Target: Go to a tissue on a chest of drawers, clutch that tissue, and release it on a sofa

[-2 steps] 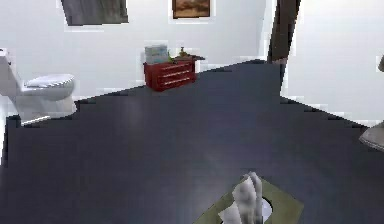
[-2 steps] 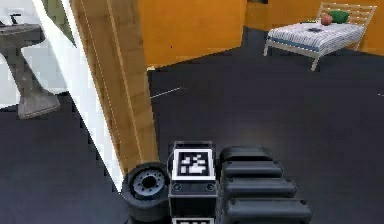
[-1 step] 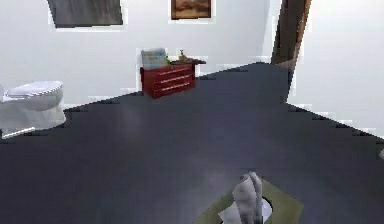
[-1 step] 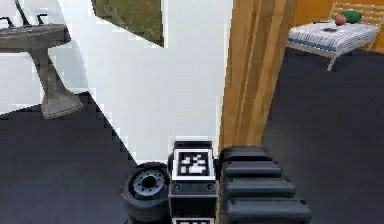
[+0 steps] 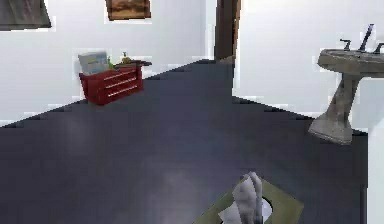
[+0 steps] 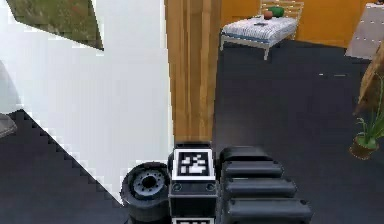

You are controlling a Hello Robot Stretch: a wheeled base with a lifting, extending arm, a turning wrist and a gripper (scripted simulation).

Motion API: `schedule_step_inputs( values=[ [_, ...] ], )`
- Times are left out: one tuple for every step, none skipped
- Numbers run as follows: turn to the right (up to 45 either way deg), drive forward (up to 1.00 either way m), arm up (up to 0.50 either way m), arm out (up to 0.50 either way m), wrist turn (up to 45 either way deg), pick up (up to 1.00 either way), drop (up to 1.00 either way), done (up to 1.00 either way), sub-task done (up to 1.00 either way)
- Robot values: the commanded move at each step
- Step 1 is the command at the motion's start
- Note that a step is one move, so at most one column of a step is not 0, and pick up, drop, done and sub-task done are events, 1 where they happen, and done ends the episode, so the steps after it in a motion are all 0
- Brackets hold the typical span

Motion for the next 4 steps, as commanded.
schedule_step_inputs(
  values=[
    [0.0, 1.0, 0.0, 0.0, 0.0, 0.0, 0.0, 0.0, 0.0],
    [3.0, 0.0, 0.0, 0.0, 0.0, 0.0, 0.0, 0.0, 0.0],
    [0.0, 1.0, 0.0, 0.0, 0.0, 0.0, 0.0, 0.0, 0.0],
    [0.0, 1.0, 0.0, 0.0, 0.0, 0.0, 0.0, 0.0, 0.0]
  ],
)
